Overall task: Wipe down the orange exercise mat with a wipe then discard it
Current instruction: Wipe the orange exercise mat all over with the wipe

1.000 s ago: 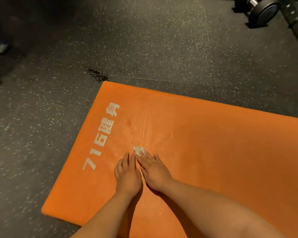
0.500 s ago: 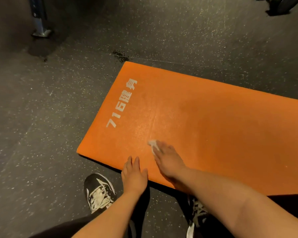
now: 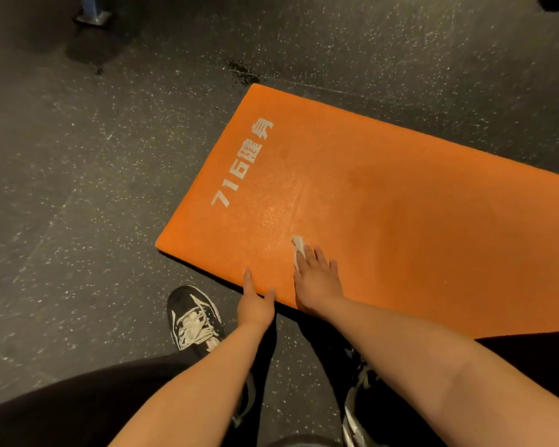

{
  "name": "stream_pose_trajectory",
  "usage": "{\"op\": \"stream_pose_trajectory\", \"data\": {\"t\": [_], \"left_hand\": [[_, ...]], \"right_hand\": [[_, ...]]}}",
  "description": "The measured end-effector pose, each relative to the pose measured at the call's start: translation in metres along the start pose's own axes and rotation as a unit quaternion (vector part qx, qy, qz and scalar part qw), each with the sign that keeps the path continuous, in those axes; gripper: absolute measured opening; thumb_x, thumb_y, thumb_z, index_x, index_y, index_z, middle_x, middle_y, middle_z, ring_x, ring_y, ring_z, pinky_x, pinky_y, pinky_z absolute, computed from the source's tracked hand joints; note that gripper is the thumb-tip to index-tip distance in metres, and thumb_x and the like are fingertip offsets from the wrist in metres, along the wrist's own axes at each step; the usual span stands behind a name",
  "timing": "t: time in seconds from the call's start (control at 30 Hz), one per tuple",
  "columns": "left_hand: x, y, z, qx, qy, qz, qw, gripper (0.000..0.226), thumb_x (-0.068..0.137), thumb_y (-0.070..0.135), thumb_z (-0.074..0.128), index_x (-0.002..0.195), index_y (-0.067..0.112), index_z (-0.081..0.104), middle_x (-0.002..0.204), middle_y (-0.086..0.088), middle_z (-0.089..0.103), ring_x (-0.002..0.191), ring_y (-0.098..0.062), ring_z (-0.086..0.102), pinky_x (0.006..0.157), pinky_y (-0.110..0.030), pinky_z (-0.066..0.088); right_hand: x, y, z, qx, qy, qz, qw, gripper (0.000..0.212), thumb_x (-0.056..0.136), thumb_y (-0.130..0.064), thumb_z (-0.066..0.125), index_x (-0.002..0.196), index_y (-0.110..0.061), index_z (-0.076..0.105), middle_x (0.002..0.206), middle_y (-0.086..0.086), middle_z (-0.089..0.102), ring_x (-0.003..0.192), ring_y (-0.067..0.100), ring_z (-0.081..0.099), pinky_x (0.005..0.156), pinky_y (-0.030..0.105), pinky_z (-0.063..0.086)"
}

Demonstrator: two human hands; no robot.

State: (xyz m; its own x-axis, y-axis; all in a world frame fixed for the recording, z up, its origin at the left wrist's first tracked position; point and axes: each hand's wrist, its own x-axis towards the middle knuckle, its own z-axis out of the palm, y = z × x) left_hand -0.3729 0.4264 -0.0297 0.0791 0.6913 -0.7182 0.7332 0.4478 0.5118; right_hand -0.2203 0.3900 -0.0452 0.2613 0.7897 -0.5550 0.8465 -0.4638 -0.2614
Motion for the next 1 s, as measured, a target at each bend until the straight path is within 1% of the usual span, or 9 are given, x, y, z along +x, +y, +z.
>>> {"op": "stream_pose_trajectory", "data": {"t": [0.07,0.23,0.37,0.43,0.57,0.67,0.87,0.93,1.0], "left_hand": [[-0.001,0.007,0.003,-0.039,-0.009,0.005,0.999,0.073,0.104,0.022,0.049,0.16,0.035,0.005,0.13,-0.011,0.059,0.091,-0.02,0.054,0.081,-0.03,0.042],[-0.004,0.006,0.004,-0.147,0.02,0.025,0.989,0.066,0.1,0.015,0.05,0.155,0.04,0.023,0.146,-0.01,0.046,0.108,-0.018,0.052,0.089,-0.031,0.042],[-0.003,0.01,-0.001,-0.178,0.035,0.041,0.983,0.067,0.098,0.006,0.053,0.154,0.036,0.03,0.147,-0.005,0.037,0.091,-0.004,0.051,0.082,-0.029,0.042],[-0.004,0.011,-0.004,-0.192,0.034,0.049,0.98,0.067,0.098,0.005,0.054,0.153,0.035,0.032,0.145,-0.002,0.038,0.095,-0.005,0.05,0.085,-0.028,0.041],[-0.002,0.015,-0.02,-0.209,0.062,0.064,0.974,0.067,0.097,0.004,0.054,0.152,0.036,0.035,0.143,0.002,0.041,0.09,0.0,0.054,0.074,-0.02,0.046],[0.006,0.015,-0.049,-0.206,0.097,0.065,0.972,0.066,0.097,0.004,0.054,0.153,0.034,0.035,0.145,0.002,0.04,0.088,0.003,0.051,0.067,-0.013,0.042],[0.008,0.013,-0.074,-0.119,0.108,0.057,0.985,0.061,0.102,0.014,0.053,0.157,0.025,0.029,0.153,-0.006,0.039,0.106,-0.009,0.045,0.085,-0.022,0.039],[0.003,0.014,-0.064,-0.095,0.107,0.028,0.989,0.059,0.101,0.027,0.054,0.156,0.025,0.031,0.158,-0.01,0.026,0.127,-0.021,0.045,0.099,-0.03,0.04],[-0.003,0.017,-0.053,-0.077,0.109,0.014,0.991,0.054,0.1,0.04,0.052,0.151,0.027,0.042,0.161,-0.006,0.019,0.145,-0.028,0.029,0.116,-0.04,0.031]], "right_hand": [[-0.01,-0.013,0.01,0.02,-0.018,-0.037,0.999,0.056,0.11,-0.033,0.021,0.163,-0.022,0.006,0.17,-0.001,-0.007,0.156,0.018,-0.009,0.124,0.046,-0.005],[-0.026,-0.022,0.014,0.028,-0.041,-0.181,0.982,0.057,0.109,-0.026,0.03,0.163,-0.029,0.01,0.17,-0.004,0.002,0.156,0.018,-0.001,0.125,0.043,-0.005],[-0.022,-0.013,-0.002,0.032,0.011,-0.094,0.995,0.055,0.111,-0.035,0.025,0.163,-0.026,0.012,0.17,-0.002,0.004,0.157,0.022,0.0,0.125,0.044,0.001],[-0.02,-0.018,-0.004,0.072,0.022,-0.059,0.995,0.055,0.11,-0.032,0.028,0.163,-0.023,0.014,0.171,0.001,0.004,0.157,0.022,0.001,0.125,0.043,0.003],[-0.018,-0.037,-0.007,0.117,0.024,-0.067,0.991,0.054,0.11,-0.028,0.03,0.163,-0.023,0.015,0.171,0.0,0.003,0.157,0.021,0.001,0.124,0.038,0.002],[-0.014,-0.057,-0.012,0.167,0.011,-0.103,0.981,0.055,0.11,-0.028,0.036,0.162,-0.025,0.02,0.17,-0.003,0.008,0.156,0.021,0.009,0.124,0.035,0.01],[-0.01,-0.086,-0.022,0.284,0.011,-0.113,0.952,0.053,0.108,-0.016,0.043,0.159,-0.02,0.03,0.168,0.001,0.018,0.154,0.019,0.015,0.121,0.027,0.016],[-0.01,-0.088,-0.022,0.32,0.013,-0.1,0.942,0.053,0.107,-0.013,0.046,0.158,-0.017,0.033,0.167,0.005,0.022,0.154,0.02,0.018,0.121,0.027,0.018],[-0.015,-0.087,-0.02,0.357,0.013,-0.085,0.93,0.053,0.106,-0.009,0.047,0.157,-0.017,0.036,0.166,0.007,0.024,0.153,0.02,0.022,0.119,0.026,0.021]]}}
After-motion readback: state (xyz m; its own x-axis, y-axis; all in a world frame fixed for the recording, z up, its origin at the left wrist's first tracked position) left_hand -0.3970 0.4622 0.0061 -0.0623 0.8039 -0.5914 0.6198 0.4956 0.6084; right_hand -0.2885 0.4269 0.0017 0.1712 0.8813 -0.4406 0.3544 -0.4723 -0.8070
